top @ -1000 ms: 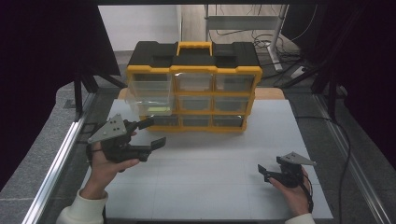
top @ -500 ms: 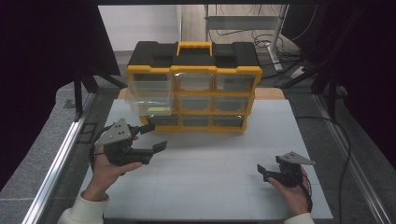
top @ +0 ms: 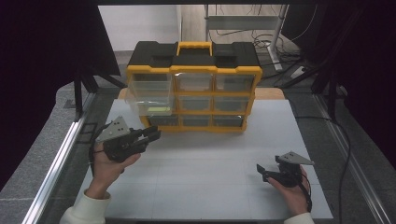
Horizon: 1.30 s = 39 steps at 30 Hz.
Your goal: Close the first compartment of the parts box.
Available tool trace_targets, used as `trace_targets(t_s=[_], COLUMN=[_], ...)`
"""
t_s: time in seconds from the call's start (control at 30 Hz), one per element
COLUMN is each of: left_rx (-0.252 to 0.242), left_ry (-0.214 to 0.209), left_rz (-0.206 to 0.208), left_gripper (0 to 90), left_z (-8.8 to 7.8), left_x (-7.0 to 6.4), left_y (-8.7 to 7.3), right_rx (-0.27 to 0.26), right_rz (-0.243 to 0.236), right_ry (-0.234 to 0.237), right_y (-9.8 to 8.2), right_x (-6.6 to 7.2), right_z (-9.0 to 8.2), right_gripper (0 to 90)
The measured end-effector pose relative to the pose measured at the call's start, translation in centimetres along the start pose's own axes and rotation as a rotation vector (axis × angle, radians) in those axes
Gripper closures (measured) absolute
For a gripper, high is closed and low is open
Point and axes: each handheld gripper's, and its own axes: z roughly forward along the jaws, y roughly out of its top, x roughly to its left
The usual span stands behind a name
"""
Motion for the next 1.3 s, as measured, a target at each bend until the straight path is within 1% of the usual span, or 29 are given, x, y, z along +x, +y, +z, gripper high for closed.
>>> trace_targets(t_s=[0.07,0.2,0.37,0.43,0.5,0.7,0.87,1.0,1.3], left_rx=[-0.006,-0.015,-0.028,-0.029,-0.042,-0.057,-0.058,-0.060,-0.068], left_ry=[0.015,0.035,0.072,0.075,0.080,0.088,0.097,0.103,0.117], left_rz=[-0.006,-0.016,-0.027,-0.025,-0.033,-0.037,-0.033,-0.039,-0.052], left_gripper=[89.0,89.2,89.2,89.2,89.2,89.2,89.2,89.2,89.2], left_z=[0.0,0.1,0.7,0.8,1.0,1.6,1.8,1.7,1.8], left_x=[0.2,0.7,1.3,1.5,1.6,2.1,2.2,2.5,3.1], left_y=[0.0,0.0,0.2,0.3,0.6,1.2,1.3,1.3,1.3], right_rx=[0.001,0.003,0.003,0.003,0.004,0.002,0.004,0.001,0.001], right_rz=[0.000,0.004,0.006,0.000,0.000,0.012,0.006,0.012,0.005], right_ry=[0.001,0.001,0.001,-0.001,-0.003,-0.009,0.001,0.000,-0.004], right_y=[0.0,0.0,0.0,-0.1,-0.1,-0.2,-0.2,-0.2,-0.1], right_x=[0.0,-0.1,-0.1,-0.1,-0.1,-0.3,-0.2,-0.1,-0.1], right_z=[0.0,0.0,-0.1,0.0,-0.1,-0.2,-0.2,-0.3,-0.1], right_gripper=[13.9,13.8,13.9,13.9,13.9,13.9,13.9,13.9,13.9])
